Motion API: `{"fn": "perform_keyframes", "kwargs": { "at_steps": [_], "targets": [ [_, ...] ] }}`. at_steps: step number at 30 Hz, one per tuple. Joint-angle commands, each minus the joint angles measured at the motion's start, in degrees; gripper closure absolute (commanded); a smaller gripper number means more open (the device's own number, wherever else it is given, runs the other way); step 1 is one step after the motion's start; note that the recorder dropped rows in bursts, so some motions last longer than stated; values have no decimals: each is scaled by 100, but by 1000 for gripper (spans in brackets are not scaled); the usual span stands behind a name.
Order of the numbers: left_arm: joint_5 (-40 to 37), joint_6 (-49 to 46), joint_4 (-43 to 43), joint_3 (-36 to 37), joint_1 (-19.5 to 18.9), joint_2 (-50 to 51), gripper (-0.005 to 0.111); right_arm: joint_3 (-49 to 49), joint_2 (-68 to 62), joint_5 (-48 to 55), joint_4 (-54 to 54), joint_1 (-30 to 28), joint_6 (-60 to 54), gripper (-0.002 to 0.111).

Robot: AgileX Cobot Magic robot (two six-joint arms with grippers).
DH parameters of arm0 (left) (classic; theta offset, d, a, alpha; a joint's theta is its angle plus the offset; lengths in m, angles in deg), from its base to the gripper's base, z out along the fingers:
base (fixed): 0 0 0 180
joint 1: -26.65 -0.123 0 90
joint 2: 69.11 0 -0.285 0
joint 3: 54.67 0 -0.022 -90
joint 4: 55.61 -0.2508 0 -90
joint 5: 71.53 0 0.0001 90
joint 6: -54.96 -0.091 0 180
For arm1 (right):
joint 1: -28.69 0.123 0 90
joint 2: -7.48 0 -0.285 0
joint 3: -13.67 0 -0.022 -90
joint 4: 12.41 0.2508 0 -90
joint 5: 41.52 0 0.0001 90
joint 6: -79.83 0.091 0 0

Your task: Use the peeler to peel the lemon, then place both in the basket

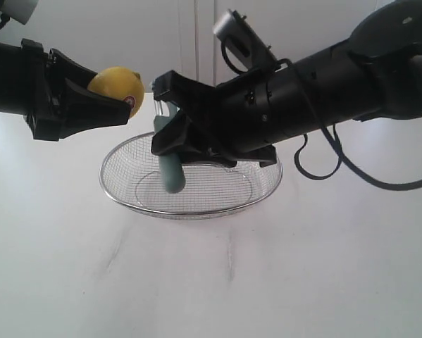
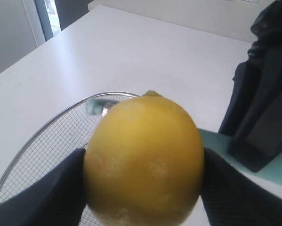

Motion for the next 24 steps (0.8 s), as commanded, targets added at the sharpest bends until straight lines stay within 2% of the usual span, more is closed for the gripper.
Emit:
{"fn": "perform_keyframes", "kwargs": {
  "at_steps": [1, 12, 24],
  "targets": [
    [-105, 23, 231, -17, -12, -44, 107, 0, -120, 138, 62, -26, -34, 108],
    [-105, 23, 231, -17, -12, -44, 107, 0, -304, 599, 843, -26, -685, 108],
    [-105, 13, 231, -17, -12, -44, 107, 0, -304, 611, 868, -26, -758, 108]
  ]
}}
